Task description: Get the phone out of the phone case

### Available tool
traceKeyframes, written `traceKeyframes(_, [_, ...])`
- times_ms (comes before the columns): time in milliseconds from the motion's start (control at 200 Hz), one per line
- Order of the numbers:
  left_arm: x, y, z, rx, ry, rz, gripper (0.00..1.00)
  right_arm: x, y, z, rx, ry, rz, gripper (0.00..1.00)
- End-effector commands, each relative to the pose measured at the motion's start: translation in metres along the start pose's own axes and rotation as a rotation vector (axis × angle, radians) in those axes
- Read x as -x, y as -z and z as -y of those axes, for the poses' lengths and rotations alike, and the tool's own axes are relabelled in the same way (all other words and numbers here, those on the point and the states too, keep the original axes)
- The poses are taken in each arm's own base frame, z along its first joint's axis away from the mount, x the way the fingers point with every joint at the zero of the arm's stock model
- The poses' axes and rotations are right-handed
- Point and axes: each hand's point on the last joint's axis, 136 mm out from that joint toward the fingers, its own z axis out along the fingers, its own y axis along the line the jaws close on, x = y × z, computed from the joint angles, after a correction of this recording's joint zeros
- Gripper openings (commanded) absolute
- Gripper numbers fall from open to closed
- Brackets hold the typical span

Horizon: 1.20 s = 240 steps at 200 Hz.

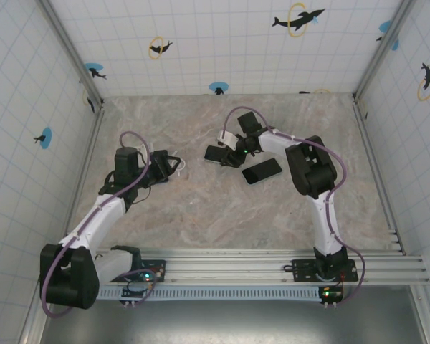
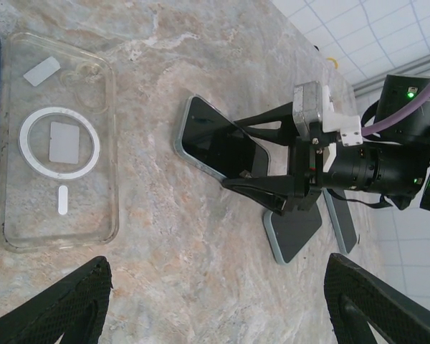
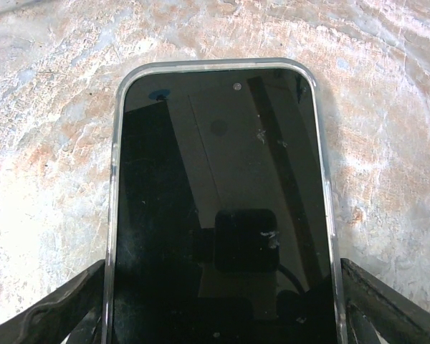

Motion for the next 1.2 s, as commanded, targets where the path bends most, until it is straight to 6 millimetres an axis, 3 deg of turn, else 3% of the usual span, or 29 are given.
traceKeyframes(0, [-0.007, 0.002, -0.002, 0.009, -0.025, -0.016, 0.79, -0.027, -0.017, -0.008, 0.029, -0.033, -0.083, 0.67])
traceKeyframes(145, [-0.006, 0.000, -0.001, 0.004, -0.022, -0.017, 0.79, -0.018, -0.013, -0.002, -0.006, -0.065, -0.055, 0.63])
traceKeyframes(165, [-0.005, 0.000, -0.001, 0.003, -0.023, -0.015, 0.79, -0.004, -0.002, 0.002, -0.029, -0.059, -0.022, 0.62])
traceKeyframes(380, [-0.001, -0.006, 0.004, -0.002, -0.024, -0.006, 0.78, 0.037, 0.038, 0.014, -0.134, -0.139, 0.182, 0.57])
traceKeyframes(586, [0.005, -0.019, 0.016, -0.029, -0.003, 0.041, 0.76, 0.059, 0.071, 0.016, -0.210, -0.221, 0.325, 0.55])
traceKeyframes(881, [0.017, -0.054, 0.053, -0.090, -0.017, 0.079, 0.74, 0.085, 0.121, 0.004, -0.264, -0.384, 0.534, 0.53])
traceKeyframes(1081, [0.038, -0.077, 0.083, -0.151, -0.008, 0.129, 0.70, 0.085, 0.131, -0.012, -0.286, -0.414, 0.535, 0.52])
traceKeyframes(1101, [0.028, -0.082, 0.096, -0.173, -0.025, 0.104, 0.70, 0.084, 0.131, -0.014, -0.285, -0.416, 0.537, 0.52])
traceKeyframes(1196, [0.029, -0.094, 0.109, -0.194, -0.033, 0.094, 0.68, 0.086, 0.134, -0.023, -0.279, -0.422, 0.548, 0.51])
